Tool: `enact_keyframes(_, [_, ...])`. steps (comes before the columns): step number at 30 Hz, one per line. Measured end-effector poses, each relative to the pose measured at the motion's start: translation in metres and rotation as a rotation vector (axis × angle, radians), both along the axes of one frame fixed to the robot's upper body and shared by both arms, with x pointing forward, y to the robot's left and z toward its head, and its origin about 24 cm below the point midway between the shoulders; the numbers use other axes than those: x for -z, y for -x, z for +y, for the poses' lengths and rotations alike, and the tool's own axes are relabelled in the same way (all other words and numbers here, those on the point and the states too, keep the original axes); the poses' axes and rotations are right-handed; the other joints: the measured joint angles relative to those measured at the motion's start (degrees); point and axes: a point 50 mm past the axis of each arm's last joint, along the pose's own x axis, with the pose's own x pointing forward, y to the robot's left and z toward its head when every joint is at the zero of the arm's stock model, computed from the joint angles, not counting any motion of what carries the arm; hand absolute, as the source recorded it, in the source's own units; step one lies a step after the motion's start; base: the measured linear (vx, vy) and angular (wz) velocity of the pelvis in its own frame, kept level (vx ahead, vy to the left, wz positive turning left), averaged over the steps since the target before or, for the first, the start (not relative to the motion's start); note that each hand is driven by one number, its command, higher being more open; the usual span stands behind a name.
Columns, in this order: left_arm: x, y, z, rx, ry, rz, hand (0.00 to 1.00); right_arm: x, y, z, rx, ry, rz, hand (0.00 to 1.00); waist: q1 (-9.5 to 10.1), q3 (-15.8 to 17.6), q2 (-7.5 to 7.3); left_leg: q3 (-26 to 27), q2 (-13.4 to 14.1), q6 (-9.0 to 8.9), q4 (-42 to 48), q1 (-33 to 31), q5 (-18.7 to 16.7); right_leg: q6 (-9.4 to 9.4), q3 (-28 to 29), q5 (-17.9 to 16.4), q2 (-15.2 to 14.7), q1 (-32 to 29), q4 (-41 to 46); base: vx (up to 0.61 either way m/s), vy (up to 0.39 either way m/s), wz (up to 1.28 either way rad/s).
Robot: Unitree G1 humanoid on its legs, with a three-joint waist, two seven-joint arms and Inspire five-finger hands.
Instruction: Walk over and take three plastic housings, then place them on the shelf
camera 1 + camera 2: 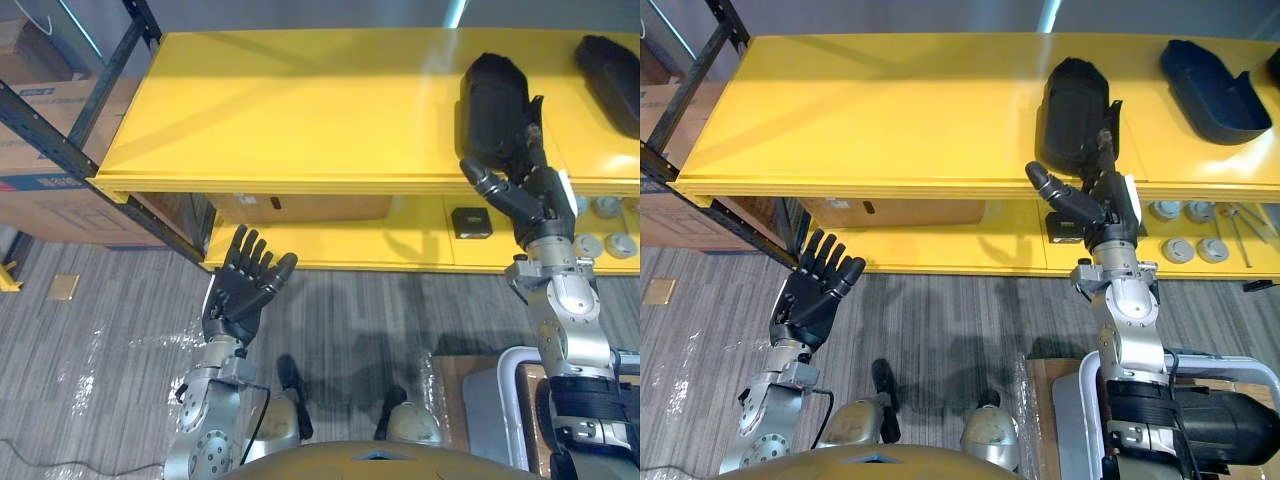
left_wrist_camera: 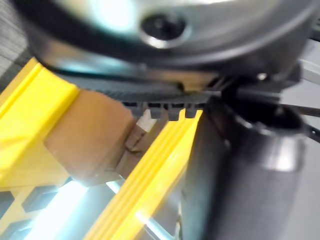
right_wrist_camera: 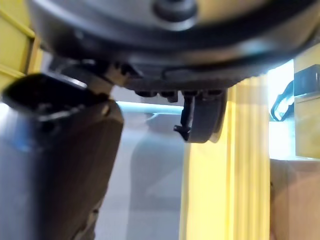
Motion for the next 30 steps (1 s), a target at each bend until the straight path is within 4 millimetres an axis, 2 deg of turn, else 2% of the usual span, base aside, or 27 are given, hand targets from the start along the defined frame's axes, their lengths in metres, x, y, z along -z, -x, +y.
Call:
enact_keyframes(5, [0.002, 0.002, -0.001, 0.000, -0.026, 0.021, 1.00, -0.009, -0.001, 0.042, -0.189, 0.022, -0.057, 1.00, 0.68, -2.03, 1.37, 0.12, 0.69, -0.42, -0.09, 0.71, -0.61, -0.13, -0.46, 1.19, 1.31, 2.02, -2.84, 0.00, 0.000, 0.00])
enact_keyframes(10, [0.005, 0.004, -0.007, 0.014, -0.028, 0.046, 1.00, 0.002, -0.010, 0.062, -0.186, 0.046, -0.014, 1.00, 2.81, -3.60, 2.14, -1.17, 0.78, -0.44, -0.26, 0.46, -0.57, -0.32, -2.05, 1.71, 1.81, 3.05, -4.26, -0.02, 0.007, 0.14])
enact_keyframes(14, [0.008, 0.007, -0.007, 0.002, -0.028, 0.068, 1.00, 0.005, -0.032, 0.056, -0.073, 0.019, 0.008, 1.00, 3.11, -3.80, 2.34, -2.79, 0.37, 0.15, -0.28, -0.32, 0.19, -0.24, -3.64, 2.03, 1.70, 3.70, -4.49, -0.01, 0.023, 0.22])
enact_keyframes(16, [0.011, 0.012, -0.006, -0.003, -0.027, 0.090, 1.00, 0.005, -0.051, 0.044, 0.018, 0.000, 0.040, 1.00, 3.57, -3.83, 2.38, -3.11, -0.04, 0.35, -0.28, -0.37, 0.36, -0.03, -3.74, 2.37, 1.39, 3.89, -4.50, 0.00, 0.036, 0.09])
enact_keyframes(18, [0.011, 0.012, -0.006, -0.003, -0.027, 0.092, 1.00, 0.003, -0.057, 0.035, 0.060, -0.007, 0.049, 1.00, 4.26, -3.85, 2.41, -3.17, -0.17, 0.49, -0.28, -0.42, 0.47, 0.03, -3.73, 2.46, 1.29, 3.88, -4.50, -0.01, 0.035, 0.05])
enact_keyframes(20, [0.012, 0.012, -0.006, -0.004, -0.028, 0.093, 1.00, 0.000, -0.059, 0.030, 0.070, -0.025, 0.042, 1.00, 4.71, -3.85, 2.41, -3.47, -0.23, 0.56, -0.28, -0.55, 0.53, 0.02, -3.92, 2.48, 1.29, 3.95, -4.49, -0.01, 0.018, 0.06])
enact_keyframes(24, [0.012, 0.012, -0.006, 0.005, -0.027, 0.096, 1.00, -0.006, -0.062, 0.033, 0.017, -0.030, 0.032, 1.00, 4.57, -3.88, 2.47, -3.54, -0.20, 0.55, -0.28, -0.49, 0.79, 0.00, -3.94, 2.48, 1.31, 4.00, -4.43, 0.00, 0.000, 0.00])
enact_keyframes(30, [0.012, 0.012, -0.008, 0.020, -0.024, 0.095, 1.00, 0.008, -0.064, 0.029, 0.053, -0.033, 0.094, 1.00, 4.57, -4.17, 2.92, -3.46, -0.18, 0.60, -0.29, -0.43, 0.87, -0.06, -3.81, 2.48, 1.29, 3.94, -4.37, 0.00, 0.000, 0.00])
